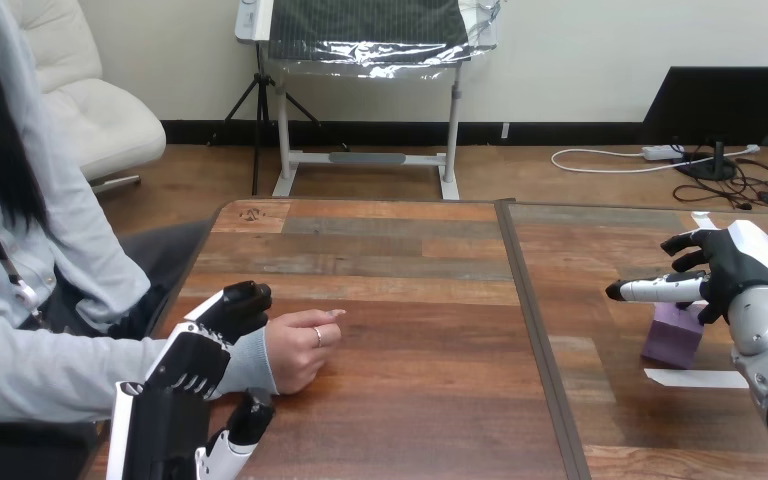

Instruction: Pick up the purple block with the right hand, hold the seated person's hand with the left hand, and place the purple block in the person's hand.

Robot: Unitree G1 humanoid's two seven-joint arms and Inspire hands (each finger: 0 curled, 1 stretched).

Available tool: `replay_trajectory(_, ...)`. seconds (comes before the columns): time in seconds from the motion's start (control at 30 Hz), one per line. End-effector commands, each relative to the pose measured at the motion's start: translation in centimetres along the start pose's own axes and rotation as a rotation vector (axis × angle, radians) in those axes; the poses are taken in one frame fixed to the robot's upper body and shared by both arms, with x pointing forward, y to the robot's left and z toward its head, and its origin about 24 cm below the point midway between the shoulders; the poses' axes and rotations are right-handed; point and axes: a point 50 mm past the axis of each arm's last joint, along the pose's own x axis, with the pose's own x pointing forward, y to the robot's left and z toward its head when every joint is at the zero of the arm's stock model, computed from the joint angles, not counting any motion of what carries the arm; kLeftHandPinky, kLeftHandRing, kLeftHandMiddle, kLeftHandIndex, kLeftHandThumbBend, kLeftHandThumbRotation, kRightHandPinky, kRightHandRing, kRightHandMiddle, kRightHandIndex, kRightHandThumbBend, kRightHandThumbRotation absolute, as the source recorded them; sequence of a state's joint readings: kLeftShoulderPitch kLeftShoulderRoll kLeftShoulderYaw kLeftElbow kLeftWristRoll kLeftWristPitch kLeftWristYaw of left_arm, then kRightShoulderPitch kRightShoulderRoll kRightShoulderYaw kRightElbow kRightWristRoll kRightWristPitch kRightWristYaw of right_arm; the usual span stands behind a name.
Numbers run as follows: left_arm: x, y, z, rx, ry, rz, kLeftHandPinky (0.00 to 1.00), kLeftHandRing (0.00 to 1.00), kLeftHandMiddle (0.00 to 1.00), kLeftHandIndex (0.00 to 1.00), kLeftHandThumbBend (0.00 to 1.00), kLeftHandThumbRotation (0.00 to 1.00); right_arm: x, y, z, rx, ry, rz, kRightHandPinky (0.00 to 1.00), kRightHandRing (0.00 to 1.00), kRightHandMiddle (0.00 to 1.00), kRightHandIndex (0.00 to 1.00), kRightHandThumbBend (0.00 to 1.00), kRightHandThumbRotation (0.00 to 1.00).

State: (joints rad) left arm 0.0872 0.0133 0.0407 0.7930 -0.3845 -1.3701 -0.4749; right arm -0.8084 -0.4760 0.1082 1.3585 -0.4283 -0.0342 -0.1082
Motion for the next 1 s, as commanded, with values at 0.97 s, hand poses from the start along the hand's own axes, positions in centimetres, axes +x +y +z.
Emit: replay_trajectory(0.97,2.0,-0.6,0.2,-0.014,-0.072,-0.044,0.77,0.81,0.79,0.75,0.75,0.62,0.1,0.2,0.8,0.033,-0.018,0.023,0.66,0.78,0.79,0.8,0.88,0.29)
